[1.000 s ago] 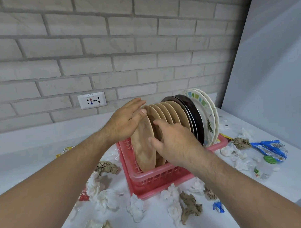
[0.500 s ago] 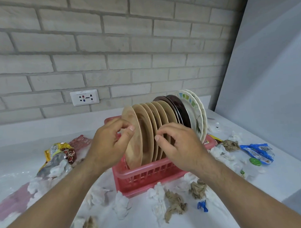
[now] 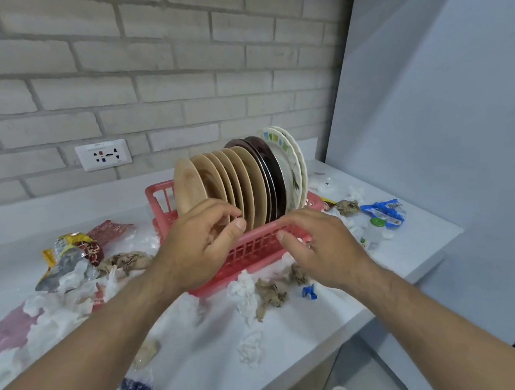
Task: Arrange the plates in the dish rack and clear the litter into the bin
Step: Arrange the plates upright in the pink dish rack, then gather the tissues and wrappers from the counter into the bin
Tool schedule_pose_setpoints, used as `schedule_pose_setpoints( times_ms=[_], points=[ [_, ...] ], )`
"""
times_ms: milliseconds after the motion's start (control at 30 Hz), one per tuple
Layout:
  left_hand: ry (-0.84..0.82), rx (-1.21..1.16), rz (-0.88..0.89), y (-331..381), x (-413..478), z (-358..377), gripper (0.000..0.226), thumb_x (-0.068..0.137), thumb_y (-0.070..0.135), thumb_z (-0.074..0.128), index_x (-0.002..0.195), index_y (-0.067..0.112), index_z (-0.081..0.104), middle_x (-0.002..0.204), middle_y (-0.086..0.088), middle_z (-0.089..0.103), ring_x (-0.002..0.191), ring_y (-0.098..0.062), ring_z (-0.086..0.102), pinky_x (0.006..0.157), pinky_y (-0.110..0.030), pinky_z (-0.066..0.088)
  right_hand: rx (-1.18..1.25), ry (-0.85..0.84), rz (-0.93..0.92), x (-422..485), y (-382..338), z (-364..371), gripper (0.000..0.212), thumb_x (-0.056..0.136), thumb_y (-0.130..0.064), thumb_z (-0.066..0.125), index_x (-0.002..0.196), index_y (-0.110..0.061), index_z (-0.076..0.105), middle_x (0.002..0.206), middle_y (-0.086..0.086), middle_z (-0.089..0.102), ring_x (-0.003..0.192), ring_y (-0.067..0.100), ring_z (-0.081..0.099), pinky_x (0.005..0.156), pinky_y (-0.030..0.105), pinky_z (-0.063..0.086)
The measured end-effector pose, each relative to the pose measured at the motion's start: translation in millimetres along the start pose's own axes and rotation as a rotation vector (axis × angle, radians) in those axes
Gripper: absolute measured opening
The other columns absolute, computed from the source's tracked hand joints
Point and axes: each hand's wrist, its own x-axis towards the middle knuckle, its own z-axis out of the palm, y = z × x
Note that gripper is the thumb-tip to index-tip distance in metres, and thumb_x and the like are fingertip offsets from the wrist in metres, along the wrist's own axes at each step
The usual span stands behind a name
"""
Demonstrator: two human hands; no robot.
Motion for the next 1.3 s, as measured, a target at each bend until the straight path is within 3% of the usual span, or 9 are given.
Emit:
schedule_pose_setpoints(
  times_ms=[167,300,467,700,1000,1133,1300],
  points=[
    [-0.118,0.027,0.027,28,13,23,0.042,0.090,0.056,0.041,0.116,0.030,0.061,0.110,0.024,0.057,0.106,0.004,0.052,0.087,-0.018,0.041,-0.046,-0.013,0.031,-15,29,-38,0.027,0.096,-0.037,0.053,0.120,-0.031,0.064,0.117,-0.016,0.063,0.107,0.001,0.054,0.093,0.023,0.043],
    [-0.163,0.076,0.047,53,36,55,0.043,0.091,0.054,0.041,0.122,0.030,0.059,0.117,0.025,0.054,0.110,0.009,0.046,0.089,-0.007,0.032,-0.064,-0.019,0.060,-16,66,-67,0.033,0.095,-0.044,0.052,0.126,-0.035,0.059,0.128,-0.018,0.058,0.120,0.006,0.049,0.103,0.032,0.040],
    [-0.175,0.114,0.026,78,65,106,0.046,0.092,0.056,0.039,0.125,0.030,0.058,0.121,0.018,0.057,0.111,0.003,0.050,0.097,-0.024,0.042,-0.029,-0.067,0.079,-12,117,-104,0.031,0.094,-0.042,0.055,0.123,-0.033,0.061,0.123,-0.017,0.060,0.109,0.005,0.054,0.096,0.025,0.043],
    [-0.160,0.155,-0.057,100,89,155,0.061,0.088,0.065,0.030,0.127,0.027,0.058,0.126,0.016,0.056,0.115,0.002,0.049,0.098,-0.025,0.041,-0.074,-0.120,0.052,8,169,-140,0.032,0.096,-0.041,0.052,0.123,-0.027,0.062,0.124,-0.013,0.060,0.114,0.006,0.051,0.087,0.016,0.034],
    [-0.104,0.168,-0.071,88,128,175,0.039,0.093,0.052,0.041,0.114,0.027,0.062,0.114,0.019,0.059,0.103,0.002,0.053,0.092,-0.025,0.044,-0.051,-0.133,0.056,36,204,-136,0.032,0.096,-0.039,0.054,0.123,-0.027,0.062,0.127,-0.014,0.059,0.112,0.006,0.054,0.092,0.019,0.039],
    [-0.096,0.193,-0.067,80,146,187,0.035,0.096,0.044,0.046,0.120,0.023,0.061,0.120,0.013,0.058,0.109,-0.003,0.051,0.093,-0.021,0.039,-0.089,-0.124,0.072,48,220,-140,0.032,0.096,-0.041,0.051,0.125,-0.029,0.060,0.129,-0.018,0.056,0.092,0.001,0.053,0.086,0.019,0.038],
    [-0.131,0.209,-0.084,72,174,201,0.036,0.096,0.047,0.043,0.121,0.026,0.059,0.124,0.015,0.056,0.115,-0.004,0.050,0.098,-0.023,0.039,-0.115,-0.123,0.096,71,245,-148,0.032,0.097,-0.041,0.050,0.125,-0.030,0.059,0.132,-0.017,0.055,0.099,0.000,0.044,0.088,0.017,0.034]
  ],
)
